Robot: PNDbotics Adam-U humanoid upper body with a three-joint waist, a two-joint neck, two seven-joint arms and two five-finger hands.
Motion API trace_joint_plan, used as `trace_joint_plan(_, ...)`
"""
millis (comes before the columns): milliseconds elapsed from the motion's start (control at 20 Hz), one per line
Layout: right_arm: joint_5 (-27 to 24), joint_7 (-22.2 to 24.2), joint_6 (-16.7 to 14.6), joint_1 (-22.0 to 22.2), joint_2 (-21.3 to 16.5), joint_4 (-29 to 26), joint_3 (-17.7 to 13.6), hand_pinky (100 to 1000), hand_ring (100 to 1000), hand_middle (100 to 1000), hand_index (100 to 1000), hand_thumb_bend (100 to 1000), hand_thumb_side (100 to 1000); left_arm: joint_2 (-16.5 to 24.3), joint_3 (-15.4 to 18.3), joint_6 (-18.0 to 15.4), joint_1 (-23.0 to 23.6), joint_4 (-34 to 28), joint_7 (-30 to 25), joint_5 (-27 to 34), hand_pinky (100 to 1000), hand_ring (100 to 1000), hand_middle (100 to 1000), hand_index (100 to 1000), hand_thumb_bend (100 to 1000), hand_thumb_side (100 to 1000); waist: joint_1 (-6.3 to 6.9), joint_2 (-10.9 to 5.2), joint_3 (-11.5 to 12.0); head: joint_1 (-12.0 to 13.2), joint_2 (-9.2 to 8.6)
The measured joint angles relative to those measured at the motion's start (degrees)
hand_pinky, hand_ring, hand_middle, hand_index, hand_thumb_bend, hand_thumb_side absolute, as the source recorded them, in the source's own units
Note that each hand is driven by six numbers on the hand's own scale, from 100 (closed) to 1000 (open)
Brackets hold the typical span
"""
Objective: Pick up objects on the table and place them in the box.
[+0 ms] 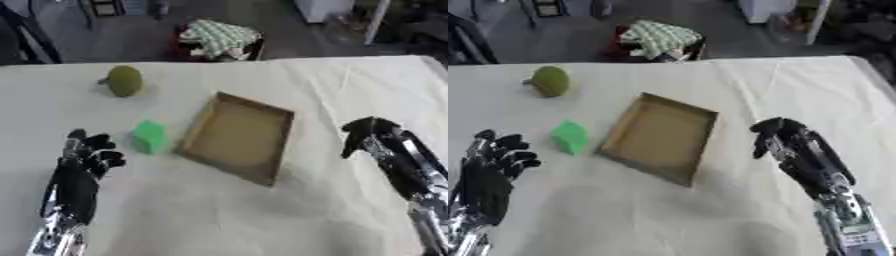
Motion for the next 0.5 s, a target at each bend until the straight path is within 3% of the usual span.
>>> trace_joint_plan(500, 0.17, -0.1, 0.1, 0.0, 0.0, 0.0, 0.0, 457, 440, 441, 641, 100, 622, 0.19, 0.44, -0.07, -0.35, -0.44, -0.76, -5.16, 582, 541, 542, 648, 100, 803, 0.07, 0.0, -0.02, 0.0, 0.0)
